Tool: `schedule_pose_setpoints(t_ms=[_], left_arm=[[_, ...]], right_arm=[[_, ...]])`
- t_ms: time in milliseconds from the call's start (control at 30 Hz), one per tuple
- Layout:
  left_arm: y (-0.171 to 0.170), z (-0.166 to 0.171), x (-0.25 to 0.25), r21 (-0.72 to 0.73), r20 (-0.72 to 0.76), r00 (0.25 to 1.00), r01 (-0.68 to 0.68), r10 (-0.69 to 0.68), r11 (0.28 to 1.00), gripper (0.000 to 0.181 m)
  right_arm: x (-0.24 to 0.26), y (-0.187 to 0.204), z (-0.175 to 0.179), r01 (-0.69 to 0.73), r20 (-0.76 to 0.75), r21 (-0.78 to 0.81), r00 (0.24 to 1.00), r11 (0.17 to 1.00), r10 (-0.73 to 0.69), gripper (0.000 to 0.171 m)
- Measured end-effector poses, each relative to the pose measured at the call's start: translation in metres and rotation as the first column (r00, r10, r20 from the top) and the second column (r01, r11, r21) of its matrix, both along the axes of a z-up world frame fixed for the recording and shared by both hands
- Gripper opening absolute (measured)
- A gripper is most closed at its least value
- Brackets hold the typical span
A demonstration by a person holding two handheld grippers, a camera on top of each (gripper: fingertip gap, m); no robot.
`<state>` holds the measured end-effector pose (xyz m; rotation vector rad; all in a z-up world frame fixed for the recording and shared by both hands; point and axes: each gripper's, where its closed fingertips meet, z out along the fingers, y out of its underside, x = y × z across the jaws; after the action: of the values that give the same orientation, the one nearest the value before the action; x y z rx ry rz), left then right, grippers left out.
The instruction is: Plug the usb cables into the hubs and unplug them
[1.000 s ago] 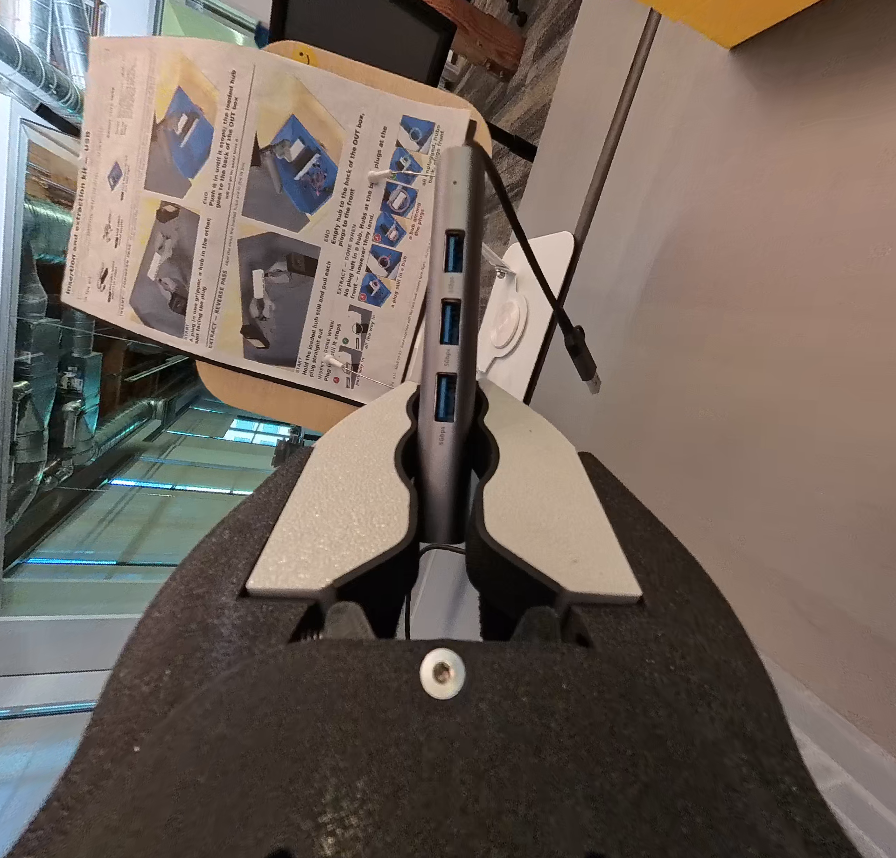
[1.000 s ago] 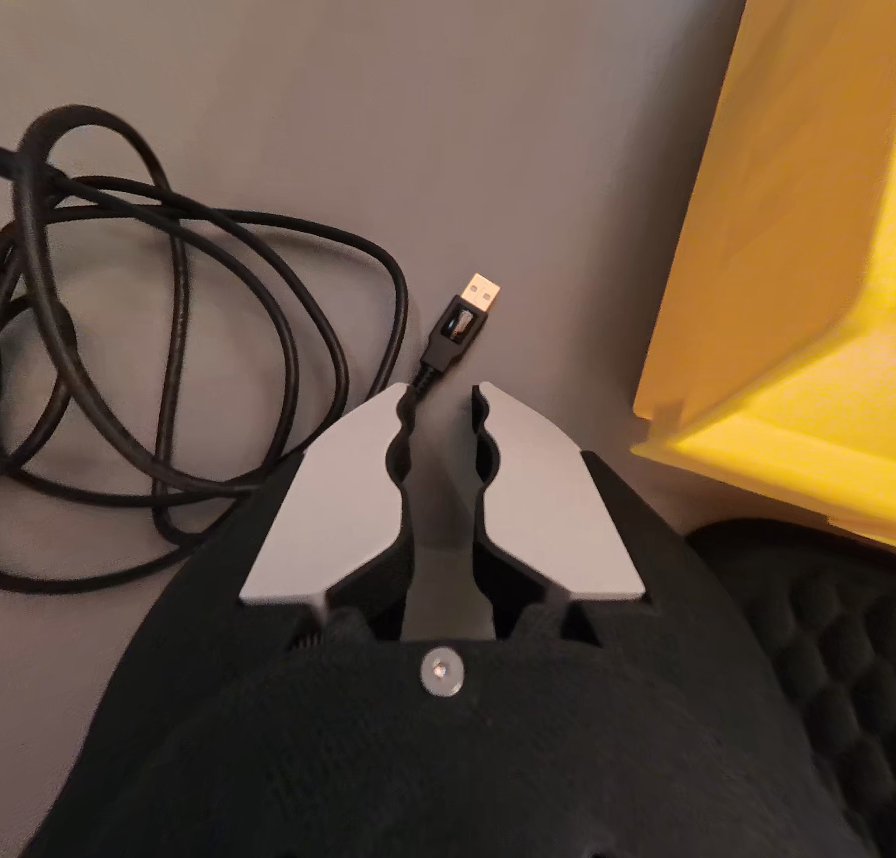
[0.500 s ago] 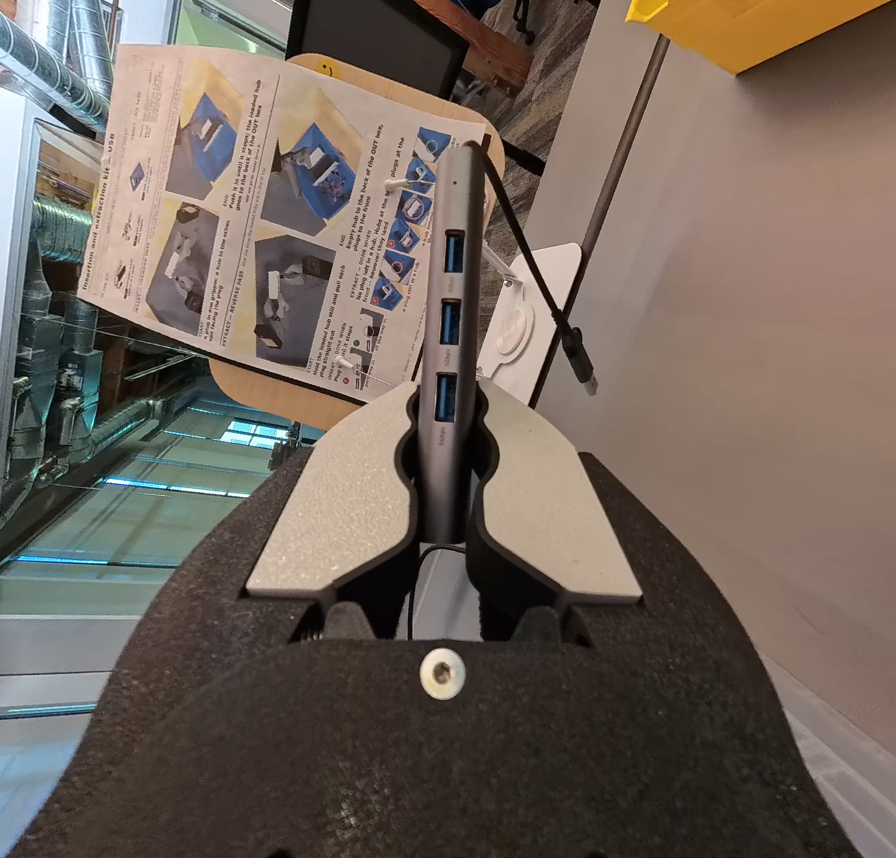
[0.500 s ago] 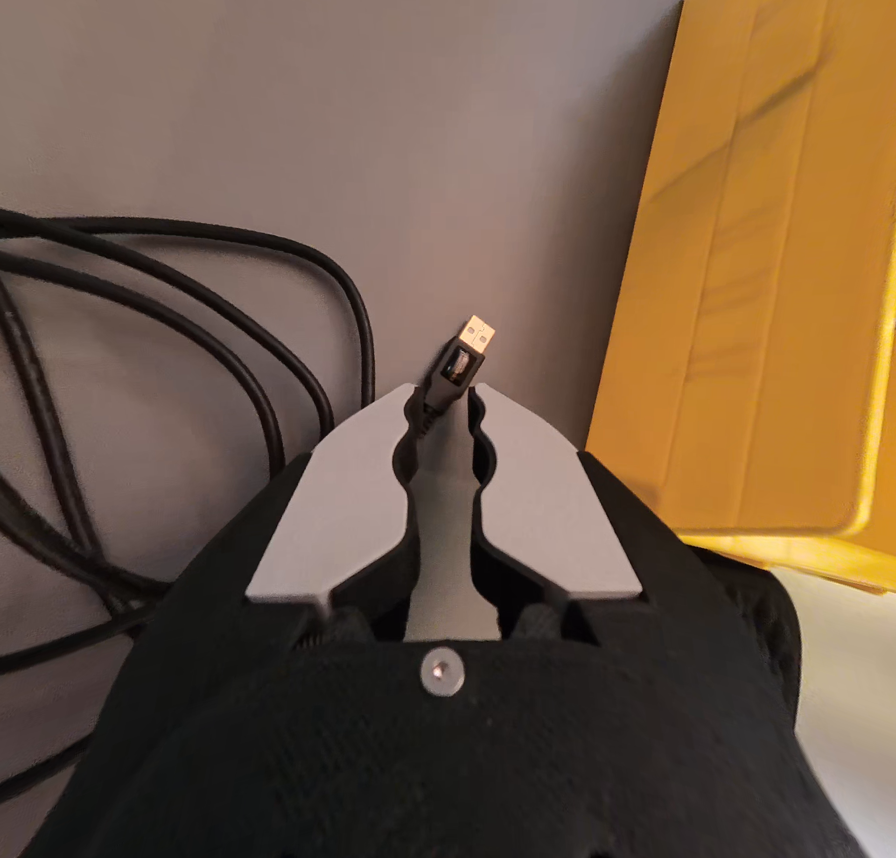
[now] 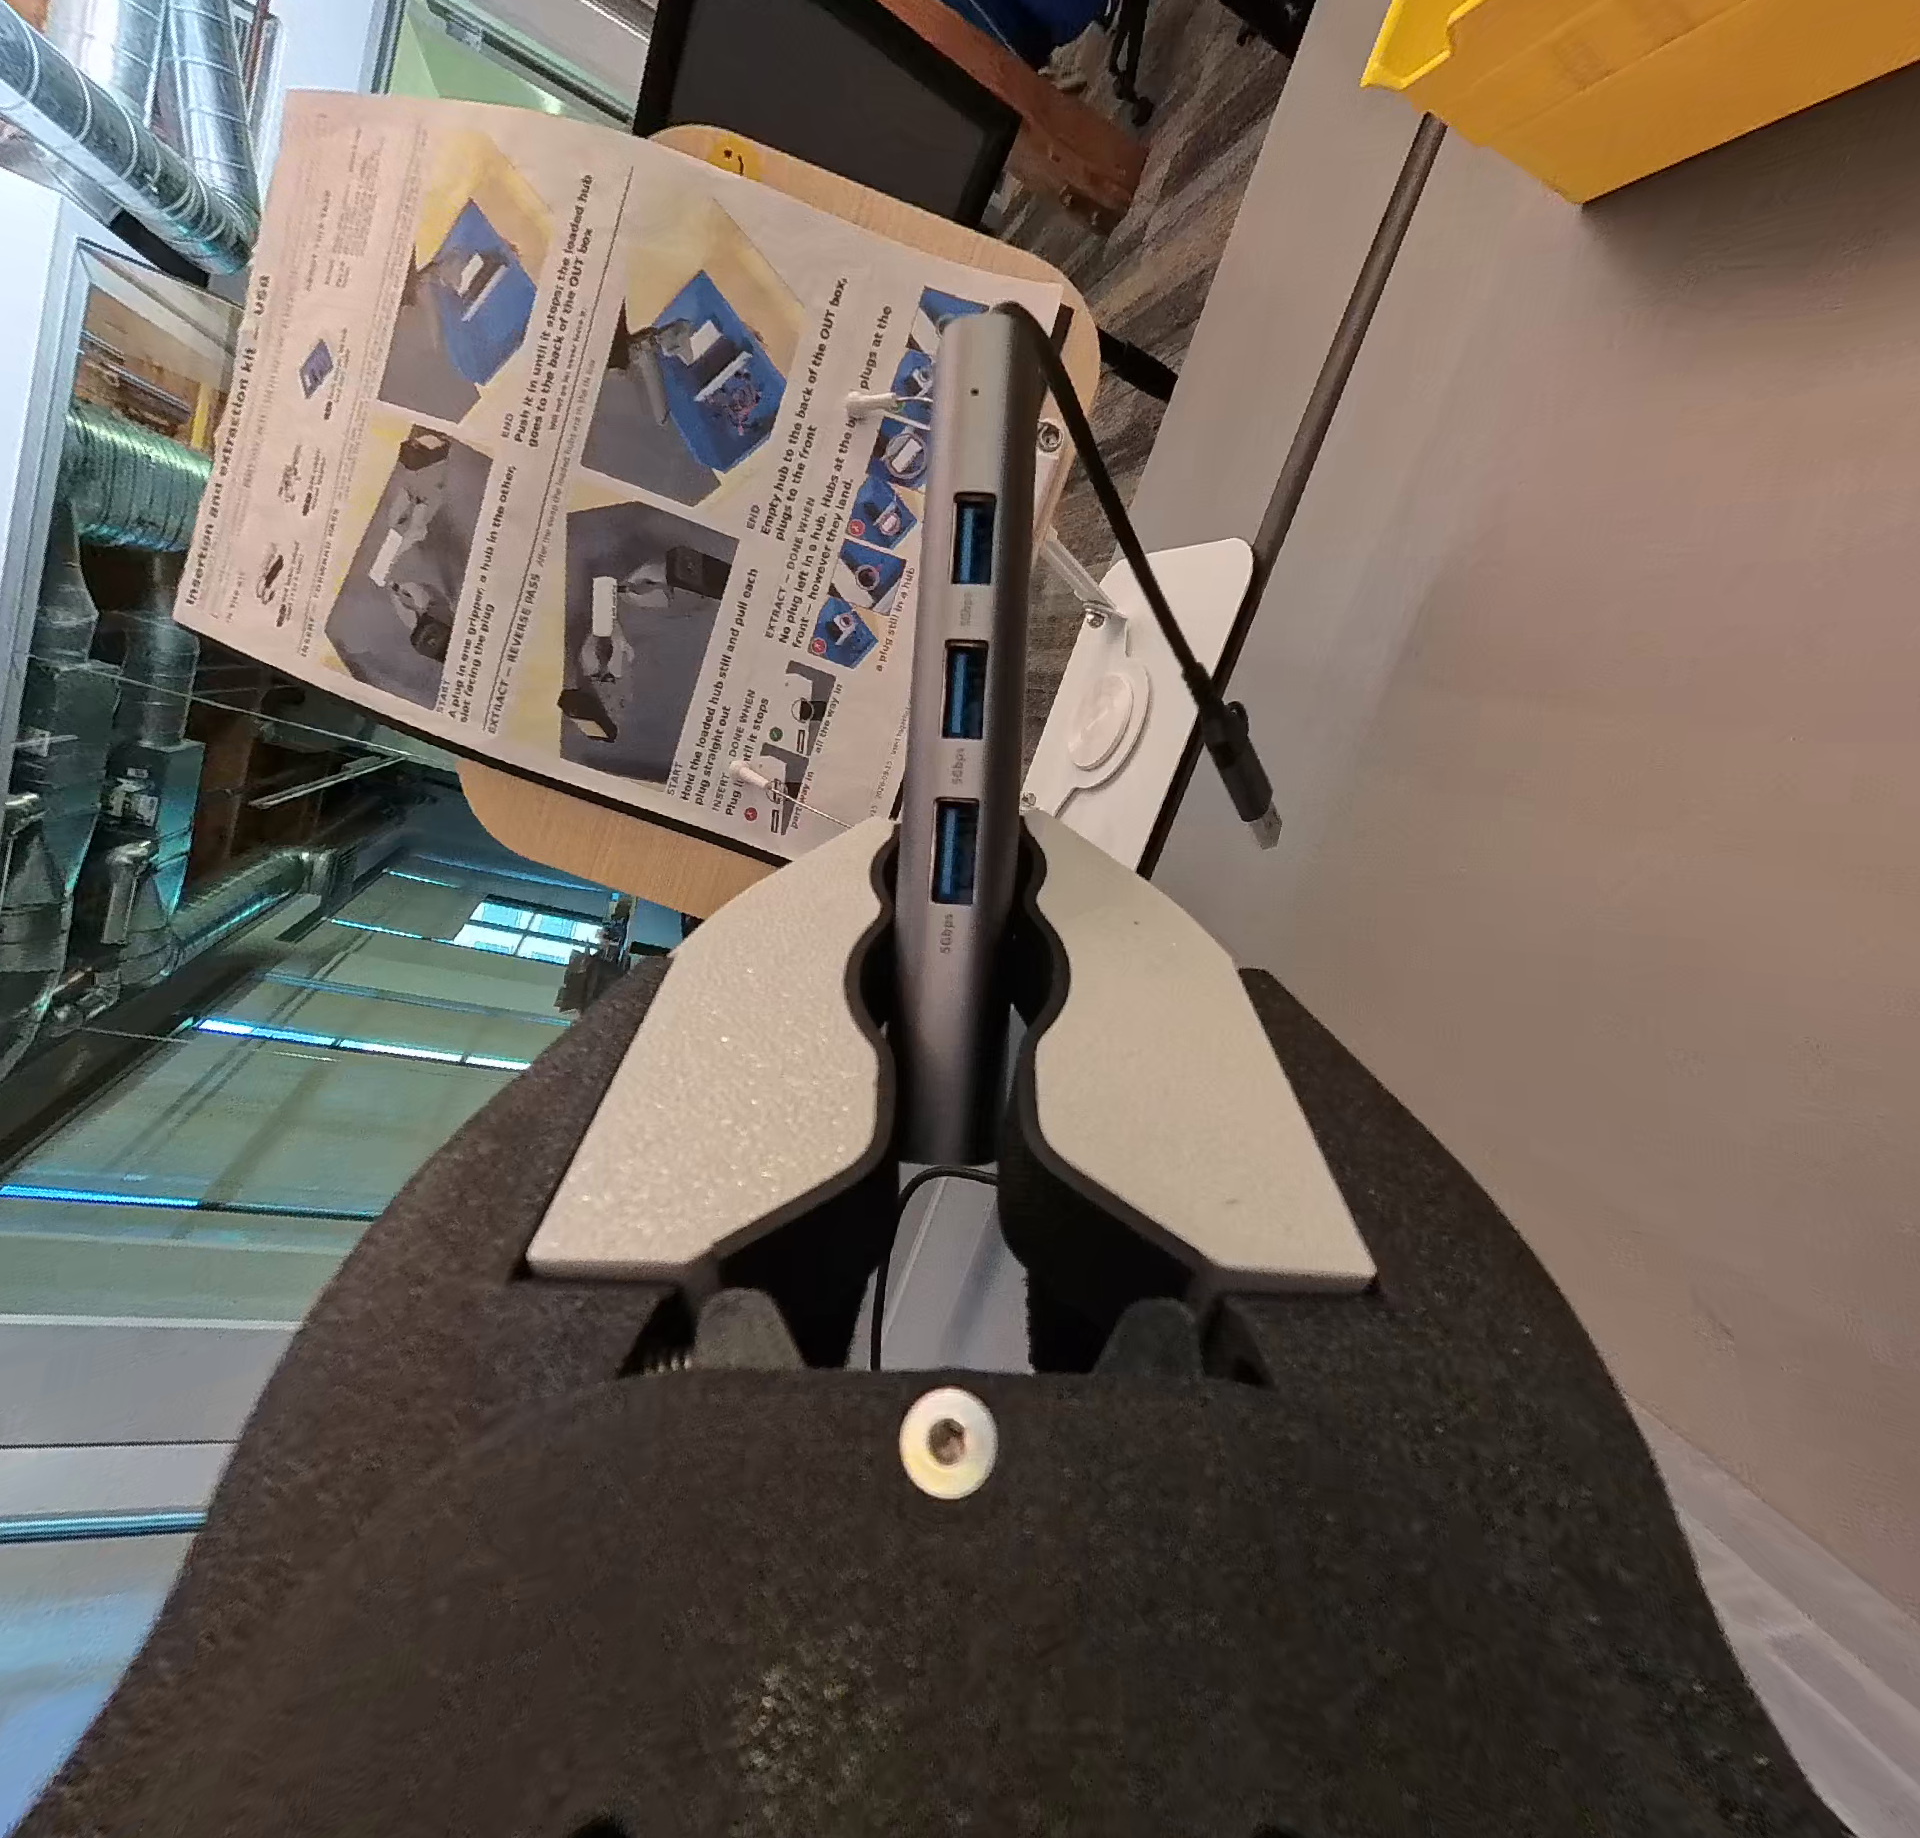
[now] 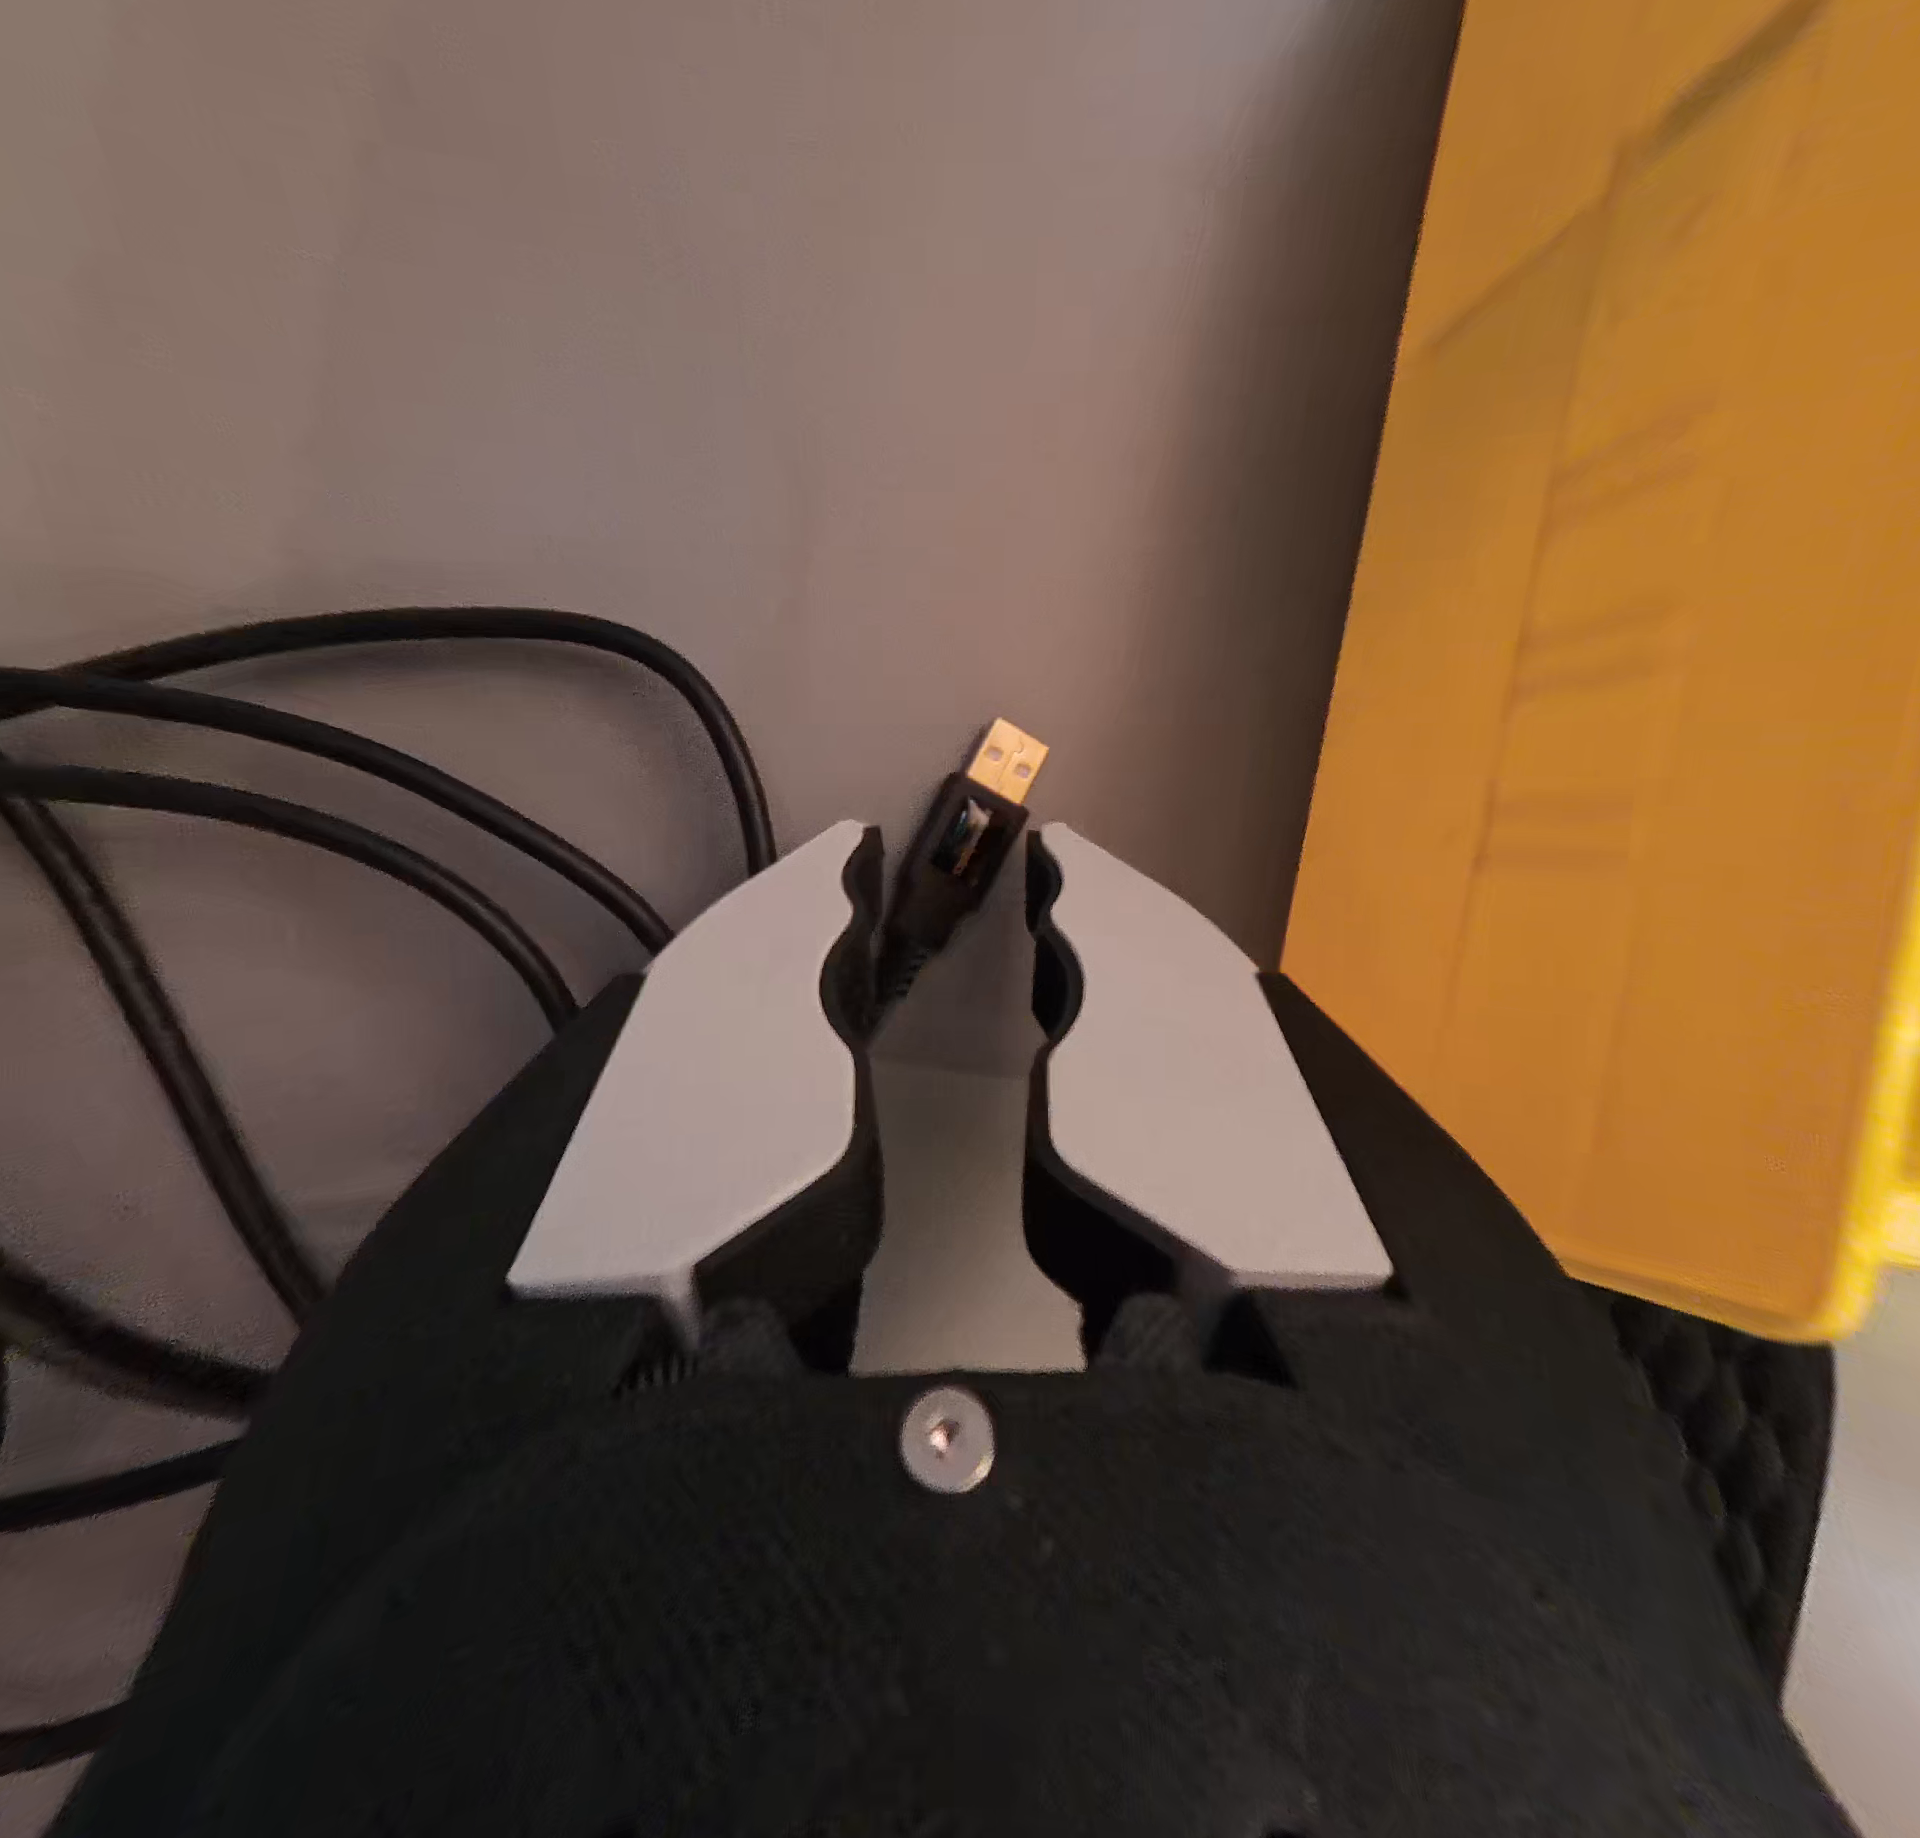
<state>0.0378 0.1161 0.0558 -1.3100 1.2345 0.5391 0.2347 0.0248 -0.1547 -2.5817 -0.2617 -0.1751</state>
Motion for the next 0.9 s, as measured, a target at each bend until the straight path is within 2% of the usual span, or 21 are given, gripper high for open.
schedule_pose_setpoints(t_ms=[100, 167, 267, 333, 433, 567, 667, 900], left_arm=[[-0.001, 0.0, 0.001, -0.001, 0.001, 1.0, 0.004, -0.004, 1.0, 0.016], [-0.002, 0.0, 0.002, -0.002, 0.0, 1.0, 0.007, -0.007, 1.0, 0.016], [-0.003, 0.0, 0.004, -0.003, 0.001, 1.0, 0.015, -0.015, 1.0, 0.016], [-0.003, 0.0, 0.004, -0.005, 0.002, 1.0, 0.018, -0.018, 1.0, 0.016], [-0.003, 0.001, 0.004, -0.005, 0.003, 1.0, 0.018, -0.018, 1.0, 0.016], [-0.003, 0.001, 0.003, -0.004, 0.001, 1.0, 0.013, -0.013, 1.0, 0.016], [-0.003, 0.001, 0.004, -0.001, -0.002, 1.0, 0.013, -0.013, 1.0, 0.016], [-0.005, 0.001, 0.006, 0.003, -0.011, 1.0, 0.016, -0.016, 1.0, 0.016]], right_arm=[[0.001, 0.001, -0.002, 0.004, 0.035, -0.005, 0.999, 1.0, -0.004, 0.024], [0.001, 0.0, -0.003, -0.003, 0.003, -0.014, 1.0, 1.0, 0.003, 0.021], [0.0, 0.0, -0.004, -0.012, -0.111, -0.019, 0.994, 1.0, 0.01, 0.02], [-0.006, 0.0, -0.003, -0.029, -0.241, 0.005, 0.97, 1.0, 0.03, 0.019], [-0.029, -0.002, 0.01, -0.069, -0.503, 0.093, 0.858, 0.993, 0.107, 0.019], [-0.053, -0.005, 0.051, -0.091, -0.731, 0.227, 0.642, 0.97, 0.231, 0.018], [-0.059, -0.003, 0.084, -0.082, -0.796, 0.311, 0.522, 0.947, 0.306, 0.017], [-0.052, 0.016, 0.159, -0.087, -0.804, 0.453, 0.39, 0.887, 0.449, 0.017]])
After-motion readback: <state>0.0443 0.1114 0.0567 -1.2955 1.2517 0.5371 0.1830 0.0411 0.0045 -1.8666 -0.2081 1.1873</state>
